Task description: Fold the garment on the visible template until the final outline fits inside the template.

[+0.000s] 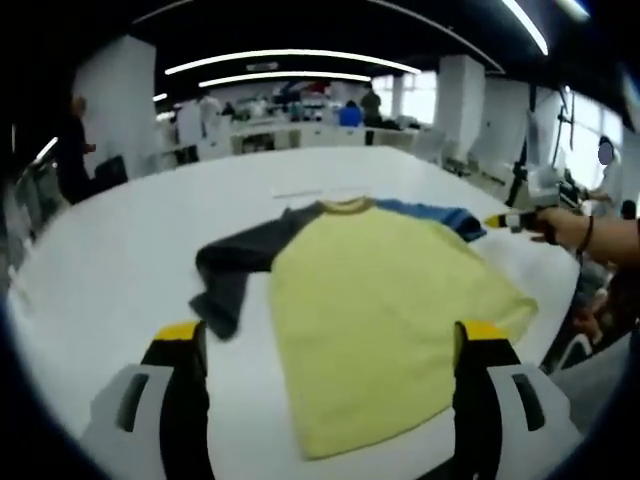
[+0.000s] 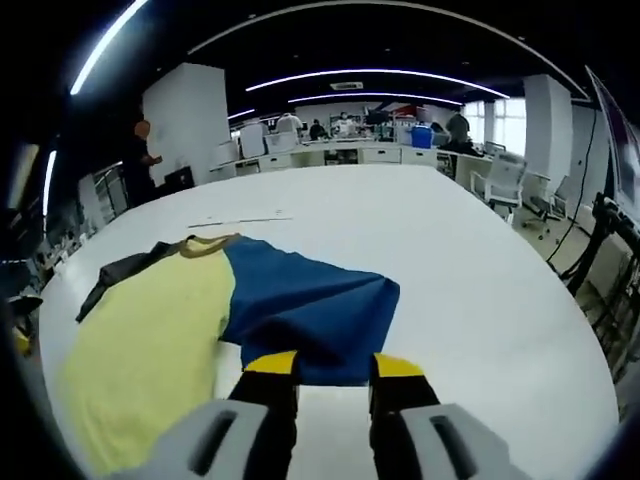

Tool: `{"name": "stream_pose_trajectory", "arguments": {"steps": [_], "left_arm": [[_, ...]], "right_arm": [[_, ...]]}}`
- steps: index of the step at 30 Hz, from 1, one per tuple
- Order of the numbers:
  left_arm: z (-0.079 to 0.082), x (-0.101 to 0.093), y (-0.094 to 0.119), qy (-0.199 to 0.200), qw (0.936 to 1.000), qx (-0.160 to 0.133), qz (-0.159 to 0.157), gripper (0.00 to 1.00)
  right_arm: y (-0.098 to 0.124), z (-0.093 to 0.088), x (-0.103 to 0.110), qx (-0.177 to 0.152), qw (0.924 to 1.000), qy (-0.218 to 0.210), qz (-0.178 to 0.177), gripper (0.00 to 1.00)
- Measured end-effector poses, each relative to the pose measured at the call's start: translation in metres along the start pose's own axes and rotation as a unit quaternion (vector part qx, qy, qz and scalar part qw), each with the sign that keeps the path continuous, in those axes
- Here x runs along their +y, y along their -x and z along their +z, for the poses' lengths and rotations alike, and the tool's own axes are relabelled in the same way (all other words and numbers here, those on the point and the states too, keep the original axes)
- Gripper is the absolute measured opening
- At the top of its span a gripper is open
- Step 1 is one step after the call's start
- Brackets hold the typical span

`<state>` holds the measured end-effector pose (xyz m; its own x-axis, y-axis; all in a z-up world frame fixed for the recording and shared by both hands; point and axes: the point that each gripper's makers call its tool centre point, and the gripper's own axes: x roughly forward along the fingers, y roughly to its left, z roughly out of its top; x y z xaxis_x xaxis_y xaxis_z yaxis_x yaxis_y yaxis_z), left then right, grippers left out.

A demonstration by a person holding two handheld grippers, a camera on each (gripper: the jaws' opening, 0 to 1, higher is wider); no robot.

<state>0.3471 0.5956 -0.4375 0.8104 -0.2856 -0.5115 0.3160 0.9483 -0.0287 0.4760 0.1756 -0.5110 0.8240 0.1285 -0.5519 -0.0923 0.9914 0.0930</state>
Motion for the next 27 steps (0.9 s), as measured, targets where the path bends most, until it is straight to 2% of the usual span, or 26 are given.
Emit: {"name": "stream_pose_trajectory", "arguments": {"steps": [5,8,13,21,22,23,27], "left_arm": [[0.001,0.002,0.0,0.0,1.0,0.002,0.004,0.99],[-0.002,0.004,0.001,-0.001,0.9999,0.01,0.007,0.99],[-0.005,0.008,0.001,-0.003,0.9998,0.017,0.012,0.99],[-0.004,0.009,0.003,-0.001,0.9998,0.016,0.014,0.99],[-0.003,0.009,0.003,0.0,0.9998,0.012,0.013,0.99],[-0.003,0.009,0.003,0.001,0.9998,0.01,0.014,0.99],[-0.003,0.01,0.002,-0.002,0.9998,0.014,0.014,0.99]], "right_arm": [[-0.011,-0.007,-0.001,0.004,0.9997,-0.024,-0.005,0.16],[-0.015,-0.003,-0.003,-0.011,0.9986,-0.051,-0.007,0.09],[-0.02,-0.002,-0.007,-0.011,0.9966,-0.08,-0.012,0.0],[-0.005,0.02,-0.018,-0.036,0.9946,-0.092,-0.032,0.0],[-0.003,0.023,-0.018,-0.041,0.9949,-0.085,-0.034,0.0],[-0.001,0.031,-0.02,-0.049,0.9964,-0.058,-0.037,0.0],[0.006,0.042,-0.018,-0.053,0.9958,-0.065,-0.039,0.0]]}}
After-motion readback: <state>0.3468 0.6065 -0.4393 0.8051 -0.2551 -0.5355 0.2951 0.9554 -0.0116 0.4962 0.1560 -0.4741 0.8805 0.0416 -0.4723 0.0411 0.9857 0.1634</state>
